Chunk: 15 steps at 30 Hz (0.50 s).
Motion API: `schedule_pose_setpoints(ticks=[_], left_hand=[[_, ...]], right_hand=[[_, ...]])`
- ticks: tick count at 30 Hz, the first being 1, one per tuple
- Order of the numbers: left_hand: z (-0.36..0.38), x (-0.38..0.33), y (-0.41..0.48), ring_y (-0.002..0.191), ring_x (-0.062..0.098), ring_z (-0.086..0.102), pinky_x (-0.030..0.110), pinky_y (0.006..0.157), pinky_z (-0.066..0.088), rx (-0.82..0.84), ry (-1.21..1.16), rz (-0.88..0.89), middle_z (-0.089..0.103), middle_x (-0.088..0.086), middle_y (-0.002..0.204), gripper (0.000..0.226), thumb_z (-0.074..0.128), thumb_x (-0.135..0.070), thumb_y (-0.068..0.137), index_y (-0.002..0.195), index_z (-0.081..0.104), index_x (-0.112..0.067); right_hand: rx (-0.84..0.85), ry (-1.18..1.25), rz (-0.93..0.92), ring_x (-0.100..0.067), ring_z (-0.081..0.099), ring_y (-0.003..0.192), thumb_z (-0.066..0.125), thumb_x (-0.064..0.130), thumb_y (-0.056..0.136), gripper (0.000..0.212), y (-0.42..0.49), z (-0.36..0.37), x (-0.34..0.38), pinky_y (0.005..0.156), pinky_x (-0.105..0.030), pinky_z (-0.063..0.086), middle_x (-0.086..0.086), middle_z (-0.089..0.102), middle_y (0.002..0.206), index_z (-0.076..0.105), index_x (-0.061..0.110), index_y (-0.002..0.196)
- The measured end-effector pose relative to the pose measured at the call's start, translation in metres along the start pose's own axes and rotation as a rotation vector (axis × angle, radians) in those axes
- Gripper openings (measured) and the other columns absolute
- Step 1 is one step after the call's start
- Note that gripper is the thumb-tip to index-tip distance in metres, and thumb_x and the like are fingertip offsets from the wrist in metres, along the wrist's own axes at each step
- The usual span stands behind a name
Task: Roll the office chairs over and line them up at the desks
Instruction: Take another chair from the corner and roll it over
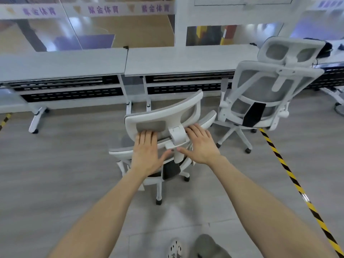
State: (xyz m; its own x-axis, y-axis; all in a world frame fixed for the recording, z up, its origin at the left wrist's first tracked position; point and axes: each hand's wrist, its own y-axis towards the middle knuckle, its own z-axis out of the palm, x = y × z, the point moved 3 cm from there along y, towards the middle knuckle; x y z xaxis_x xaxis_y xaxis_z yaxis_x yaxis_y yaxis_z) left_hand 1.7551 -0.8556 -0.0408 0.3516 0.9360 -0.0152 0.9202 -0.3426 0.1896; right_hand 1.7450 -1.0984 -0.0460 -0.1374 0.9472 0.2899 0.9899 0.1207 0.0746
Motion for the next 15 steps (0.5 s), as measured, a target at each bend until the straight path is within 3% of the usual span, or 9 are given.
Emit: schedule_pose_setpoints(ticks=[9, 12, 15], left_hand=[[0.032, -0.023, 0.176, 0.142, 0.038, 0.045, 0.053, 0.132, 0.027, 0.027, 0.067, -0.010, 0.052, 0.015, 0.148, 0.097, 0.016, -0.084, 0.104, 0.152, 0.050, -0.006], [0.035, -0.038, 0.227, 0.141, 0.036, 0.046, 0.051, 0.130, 0.029, 0.042, 0.078, -0.040, 0.051, 0.013, 0.147, 0.094, 0.019, -0.085, 0.104, 0.151, 0.049, -0.009], [0.037, -0.052, 0.277, 0.135, 0.034, 0.049, 0.049, 0.126, 0.034, 0.064, 0.097, -0.045, 0.054, 0.011, 0.143, 0.092, 0.026, -0.086, 0.102, 0.148, 0.051, -0.011]], right_hand=[[-0.037, 0.071, 0.043, -0.016, 0.003, 0.170, 0.040, 0.097, 0.092, 0.108, 0.154, -0.008, -0.098, 0.136, -0.053, 0.025, 0.005, 0.027, 0.176, 0.035, 0.020, 0.167], [-0.010, 0.053, 0.036, -0.018, 0.004, 0.171, 0.035, 0.096, 0.092, 0.107, 0.198, -0.017, -0.131, 0.135, -0.056, 0.027, 0.003, 0.028, 0.177, 0.034, 0.020, 0.167], [0.041, 0.013, 0.046, -0.017, -0.002, 0.171, 0.029, 0.095, 0.094, 0.107, 0.235, -0.027, -0.162, 0.135, -0.061, 0.023, 0.003, 0.015, 0.183, 0.024, 0.021, 0.172]])
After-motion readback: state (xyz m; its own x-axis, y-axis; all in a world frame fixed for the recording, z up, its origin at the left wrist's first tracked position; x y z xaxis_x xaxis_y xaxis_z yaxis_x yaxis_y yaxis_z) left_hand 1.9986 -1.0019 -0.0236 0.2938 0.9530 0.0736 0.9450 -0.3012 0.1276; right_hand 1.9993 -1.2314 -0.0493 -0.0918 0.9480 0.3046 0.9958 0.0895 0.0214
